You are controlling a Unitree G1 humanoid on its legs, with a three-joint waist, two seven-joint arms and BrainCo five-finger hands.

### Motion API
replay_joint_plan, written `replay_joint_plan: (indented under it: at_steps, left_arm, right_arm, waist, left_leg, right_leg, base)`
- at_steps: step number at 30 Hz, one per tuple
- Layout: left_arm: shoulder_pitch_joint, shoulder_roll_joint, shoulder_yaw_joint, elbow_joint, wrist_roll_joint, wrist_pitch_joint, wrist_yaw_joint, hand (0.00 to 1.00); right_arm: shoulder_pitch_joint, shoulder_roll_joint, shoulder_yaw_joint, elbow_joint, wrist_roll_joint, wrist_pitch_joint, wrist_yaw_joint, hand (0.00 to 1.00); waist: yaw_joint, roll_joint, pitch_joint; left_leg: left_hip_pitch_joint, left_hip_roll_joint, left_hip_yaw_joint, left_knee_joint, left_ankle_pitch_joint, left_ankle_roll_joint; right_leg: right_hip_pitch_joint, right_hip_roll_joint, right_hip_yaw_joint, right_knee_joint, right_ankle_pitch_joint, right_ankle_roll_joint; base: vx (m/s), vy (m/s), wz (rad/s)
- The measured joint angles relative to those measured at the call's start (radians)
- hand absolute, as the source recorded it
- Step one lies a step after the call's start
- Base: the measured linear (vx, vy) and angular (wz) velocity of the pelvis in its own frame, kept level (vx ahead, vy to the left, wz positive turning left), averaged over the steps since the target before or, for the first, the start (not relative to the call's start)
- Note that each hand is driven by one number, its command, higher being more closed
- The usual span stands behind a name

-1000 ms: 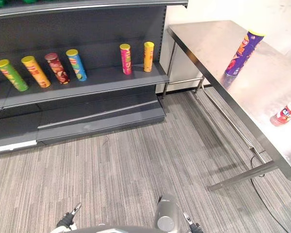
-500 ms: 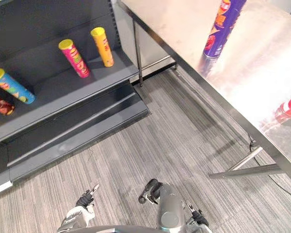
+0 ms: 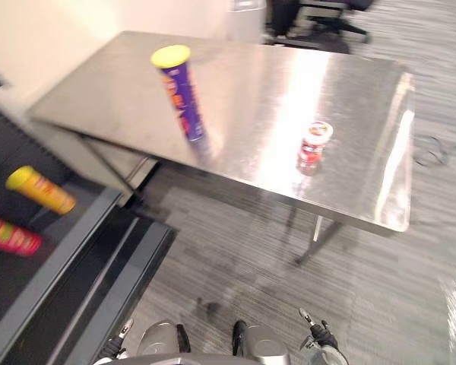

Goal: Put the gum and the chips on the shelf.

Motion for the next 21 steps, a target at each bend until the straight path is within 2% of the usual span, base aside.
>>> replay_joint_plan:
  at_steps: [2, 3, 4, 5, 6, 7, 8, 9, 11, 12, 13, 21]
  left_arm:
    - [0.000, 0.006, -0.004, -0.001, 0.005, -0.001, 0.000, 0.00]
    - [0.000, 0.008, -0.005, -0.001, 0.005, -0.001, 0.000, 0.00]
    - [-0.001, 0.014, -0.012, 0.000, 0.005, -0.001, 0.001, 0.00]
    - [-0.002, 0.016, -0.019, 0.000, 0.005, -0.002, 0.000, 0.00]
    - [-0.002, 0.014, -0.023, 0.002, 0.005, -0.002, 0.000, 0.00]
    - [-0.010, 0.026, -0.021, 0.012, 0.005, -0.002, -0.002, 0.00]
    - [-0.012, 0.041, -0.025, 0.006, 0.005, -0.005, 0.001, 0.00]
    - [-0.014, 0.048, -0.022, -0.008, 0.004, -0.008, 0.000, 0.00]
    - [-0.022, 0.050, -0.028, -0.016, 0.004, -0.009, 0.002, 0.00]
    - [-0.025, 0.048, -0.053, -0.018, 0.004, -0.009, 0.003, 0.00]
    - [-0.073, 0.067, -0.161, 0.037, 0.027, -0.011, 0.022, 0.00]
    - [-0.072, 0.067, -0.156, 0.038, 0.028, -0.011, 0.020, 0.00]
  right_arm:
    - [0.015, -0.006, 0.008, 0.001, 0.000, -0.001, 0.000, 0.00]
    - [0.020, -0.005, 0.013, 0.002, 0.000, -0.001, 0.000, 0.00]
    - [0.034, -0.002, 0.030, 0.005, 0.000, -0.001, 0.001, 0.00]
    - [0.047, -0.002, 0.036, 0.009, -0.001, 0.000, 0.001, 0.00]
    - [0.063, -0.003, 0.035, 0.009, -0.002, 0.001, 0.002, 0.00]
    - [0.070, 0.019, 0.031, 0.019, -0.006, 0.004, -0.002, 0.00]
    - [0.084, 0.051, 0.035, 0.015, -0.010, 0.005, -0.001, 0.00]
    - [0.090, 0.074, 0.032, 0.018, -0.010, 0.005, -0.002, 0.00]
    - [0.100, 0.094, 0.031, 0.019, -0.010, 0.005, -0.012, 0.00]
    - [0.100, 0.094, 0.020, 0.019, -0.010, 0.004, -0.015, 0.00]
    - [0.026, 0.098, -0.046, 0.100, -0.009, 0.003, -0.041, 0.00]
    - [0.026, 0.098, -0.047, 0.101, -0.009, 0.003, -0.040, 0.00]
  waist:
    - [-0.002, -0.010, -0.002]
    - [-0.002, -0.013, -0.003]
    - [-0.002, -0.018, -0.006]
    - [-0.002, -0.014, -0.009]
    - [-0.002, 0.000, -0.018]
    - [-0.002, -0.015, -0.035]
    - [-0.004, -0.045, -0.051]
    - [0.000, -0.061, -0.056]
    - [0.011, -0.082, -0.068]
    - [0.009, -0.081, -0.072]
    - [0.012, -0.094, -0.077]
    - [0.014, -0.097, -0.075]
  left_leg:
    - [-0.004, -0.036, -0.144, -0.109, 0.007, -0.014]
    - [-0.004, -0.046, -0.169, -0.132, 0.012, -0.019]
    - [-0.002, -0.071, -0.210, -0.188, 0.037, -0.019]
    - [0.008, -0.078, -0.212, -0.241, 0.094, -0.016]
    - [0.015, -0.077, -0.205, -0.289, 0.202, -0.015]
    - [0.021, -0.096, -0.175, -0.291, 0.209, -0.003]
    - [0.024, -0.115, -0.145, -0.302, 0.202, 0.010]
    - [0.027, -0.131, -0.120, -0.302, 0.195, 0.022]
    - [0.046, -0.157, -0.075, -0.300, 0.182, 0.045]
    - [0.052, -0.173, -0.056, -0.306, 0.180, 0.058]
    - [0.138, -0.207, -0.017, -0.537, 0.303, 0.094]
    - [0.150, -0.207, -0.021, -0.540, 0.303, 0.094]
  right_leg:
    - [0.008, -0.009, 0.118, -0.010, 0.011, 0.020]
    - [0.009, -0.015, 0.141, -0.014, 0.011, 0.029]
    - [0.009, -0.028, 0.173, -0.017, 0.010, 0.056]
    - [0.009, -0.033, 0.181, -0.018, 0.010, 0.078]
    - [0.011, -0.031, 0.193, -0.023, 0.003, 0.095]
    - [0.011, -0.053, 0.221, -0.025, -0.009, 0.117]
    - [0.000, -0.084, 0.228, -0.033, 0.003, 0.137]
    - [-0.002, -0.105, 0.232, -0.043, 0.004, 0.139]
    - [0.004, -0.135, 0.252, -0.069, 0.018, 0.162]
    - [0.004, -0.151, 0.267, -0.078, 0.027, 0.175]
    - [0.020, -0.179, 0.265, -0.207, 0.093, 0.197]
    - [0.036, -0.180, 0.253, -0.207, 0.093, 0.197]
  base:
    - [0.32, 0.292, -1.51]
    - [0.24, 0.286, -1.27]
    - [0.17, 0.234, -0.93]
    - [0.19, 0.316, -0.94]
    - [0.17, 0.372, -0.73]
    - [0.17, 0.462, -0.68]
    - [0.14, 0.445, -0.61]
    - [0.09, 0.313, -0.51]
    - [0.04, 0.223, -0.59]
    - [0.00, 0.159, -0.45]
    - [-0.01, 0.081, -0.17]
    - [0.00, 0.000, 0.02]
